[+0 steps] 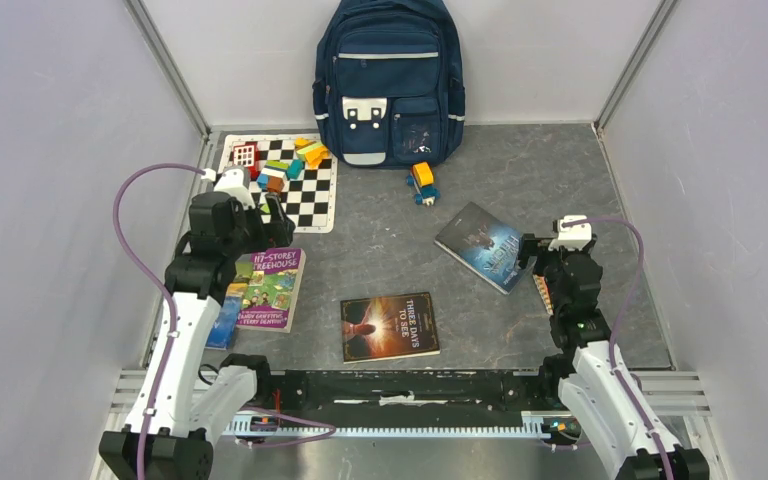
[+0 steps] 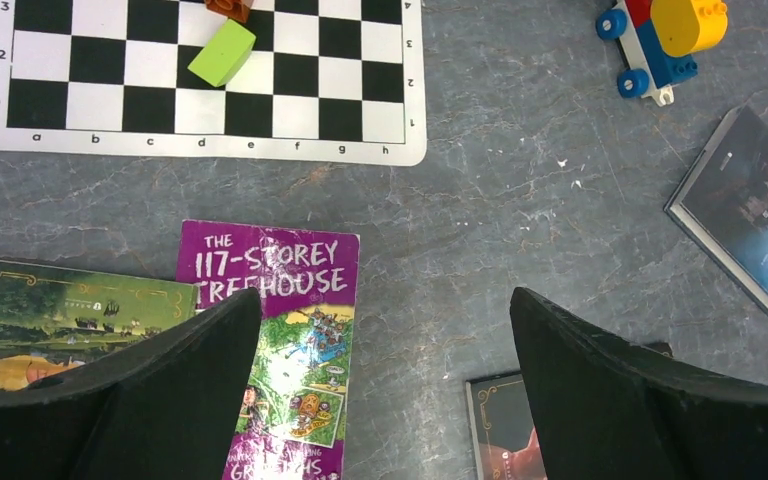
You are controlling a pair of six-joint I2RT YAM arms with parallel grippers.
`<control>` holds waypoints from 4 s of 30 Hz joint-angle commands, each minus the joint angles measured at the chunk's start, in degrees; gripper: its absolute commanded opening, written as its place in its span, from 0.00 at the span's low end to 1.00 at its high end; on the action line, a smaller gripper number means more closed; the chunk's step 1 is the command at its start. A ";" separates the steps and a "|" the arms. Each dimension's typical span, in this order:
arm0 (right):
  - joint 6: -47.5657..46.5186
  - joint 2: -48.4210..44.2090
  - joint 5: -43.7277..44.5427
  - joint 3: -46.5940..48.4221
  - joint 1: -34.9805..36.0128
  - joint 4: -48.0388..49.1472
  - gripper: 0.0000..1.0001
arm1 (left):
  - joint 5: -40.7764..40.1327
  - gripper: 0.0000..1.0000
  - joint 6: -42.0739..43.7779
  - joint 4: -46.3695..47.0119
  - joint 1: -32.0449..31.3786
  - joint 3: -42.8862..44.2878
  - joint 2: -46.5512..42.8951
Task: Pack the student bag
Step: Pick up the student bag at the center of the board.
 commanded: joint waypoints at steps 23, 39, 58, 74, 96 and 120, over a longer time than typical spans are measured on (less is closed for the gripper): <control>-1.92 30.13 -14.34 24.81 6.40 9.21 0.98 | 25.98 1.00 -6.43 16.19 -0.83 22.89 26.52; -4.87 76.09 -16.41 70.58 7.54 9.93 0.98 | 8.56 1.00 -1.51 12.34 0.18 17.89 20.53; 10.24 104.03 -42.22 97.05 -0.73 19.85 0.98 | 18.61 1.00 -2.97 12.90 1.20 18.58 22.85; 6.47 110.40 -42.54 105.96 3.36 16.95 0.77 | 22.82 1.00 -3.02 12.51 1.24 19.21 25.97; -6.29 69.10 -31.59 65.66 13.80 35.32 0.00 | 14.15 1.00 -0.06 18.63 1.44 14.01 17.60; -5.11 42.47 -24.35 50.77 19.53 21.78 0.00 | 19.03 1.00 10.55 21.71 8.58 10.11 12.73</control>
